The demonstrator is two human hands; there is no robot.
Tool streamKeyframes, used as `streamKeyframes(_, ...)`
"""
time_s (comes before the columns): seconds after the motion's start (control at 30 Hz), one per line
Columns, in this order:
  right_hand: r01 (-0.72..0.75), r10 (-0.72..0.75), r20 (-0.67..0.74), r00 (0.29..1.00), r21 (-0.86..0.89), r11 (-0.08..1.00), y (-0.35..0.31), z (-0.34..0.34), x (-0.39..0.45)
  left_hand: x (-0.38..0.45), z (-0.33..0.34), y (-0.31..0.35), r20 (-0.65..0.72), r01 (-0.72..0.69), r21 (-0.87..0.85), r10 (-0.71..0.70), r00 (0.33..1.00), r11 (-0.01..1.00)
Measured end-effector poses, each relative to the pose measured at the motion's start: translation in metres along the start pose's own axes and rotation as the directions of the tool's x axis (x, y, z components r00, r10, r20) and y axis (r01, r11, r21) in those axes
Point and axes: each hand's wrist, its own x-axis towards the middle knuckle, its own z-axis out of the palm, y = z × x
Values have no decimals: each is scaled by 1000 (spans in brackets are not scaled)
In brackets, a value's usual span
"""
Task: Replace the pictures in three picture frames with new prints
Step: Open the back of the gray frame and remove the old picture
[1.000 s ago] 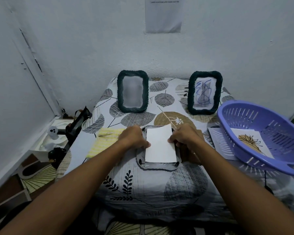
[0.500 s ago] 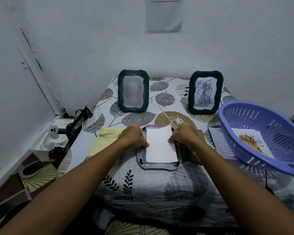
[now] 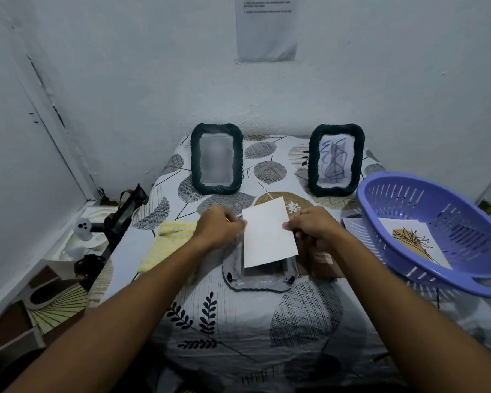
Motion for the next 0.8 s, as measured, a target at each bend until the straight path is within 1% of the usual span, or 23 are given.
streamKeyframes(0.07, -8, 7, 5, 1000, 74, 997, -5, -6, -2, -1, -2, 12, 41, 56, -231, -48, 998, 971)
streamKeyframes(0.13, 4, -5, 6, 1000, 150, 989, -11, -13, -6, -4, -4, 28, 154, 176, -418, -121, 981, 891)
streamKeyframes(0.2, 36, -36, -1, 999, 179, 983, -17, -21, -13, -7, -6, 40, 242, 253, -545, -138, 960, 799)
streamKeyframes(0.27, 91, -89, -23, 996, 138, 986, -21, -29, -22, -6, -5, 48, 259, 274, -616, -138, 956, 738)
streamKeyframes(0.3, 132, -128, -53, 990, 86, 987, -22, -33, -26, -6, -3, 52, 255, 274, -629, -140, 957, 727)
streamKeyframes(0.33, 185, -184, -104, 977, -2, 983, -22, -38, -29, -5, -1, 55, 250, 273, -637, -142, 958, 721)
streamKeyframes(0.37, 238, -260, -177, 949, -133, 962, -21, -44, -31, -4, 3, 59, 251, 275, -645, -142, 958, 713)
streamKeyframes(0.4, 268, -345, -246, 906, -296, 917, -19, -51, -32, -3, 8, 63, 252, 277, -648, -143, 957, 710)
streamKeyframes(0.43, 254, -418, -298, 858, -462, 850, -16, -59, -34, -3, 14, 67, 254, 280, -648, -146, 956, 709)
streamKeyframes(0.47, 201, -465, -322, 825, -602, 773, -13, -69, -36, -2, 21, 70, 257, 282, -646, -146, 955, 710)
streamKeyframes(0.5, 138, -486, -324, 812, -702, 699, -10, -78, -38, -1, 28, 73, 260, 284, -646, -145, 955, 709)
streamKeyframes(0.53, 80, -478, -310, 822, -768, 635, -5, -89, -41, -1, 36, 76, 267, 286, -643, -142, 953, 710)
streamKeyframes(0.6, 9, -411, -255, 875, -841, 541, 8, -104, -46, 0, 52, 84, 282, 292, -636, -138, 950, 714)
streamKeyframes(0.63, -5, -371, -229, 900, -857, 516, 17, -108, -47, 0, 60, 88, 283, 291, -630, -136, 949, 720)
streamKeyframes(0.7, -4, -324, -199, 925, -857, 516, 30, -111, -47, 1, 75, 96, 272, 282, -623, -137, 953, 730)
streamKeyframes(0.8, 19, -343, -218, 914, -821, 571, 42, -111, -45, 3, 95, 106, 269, 267, -585, -127, 955, 766)
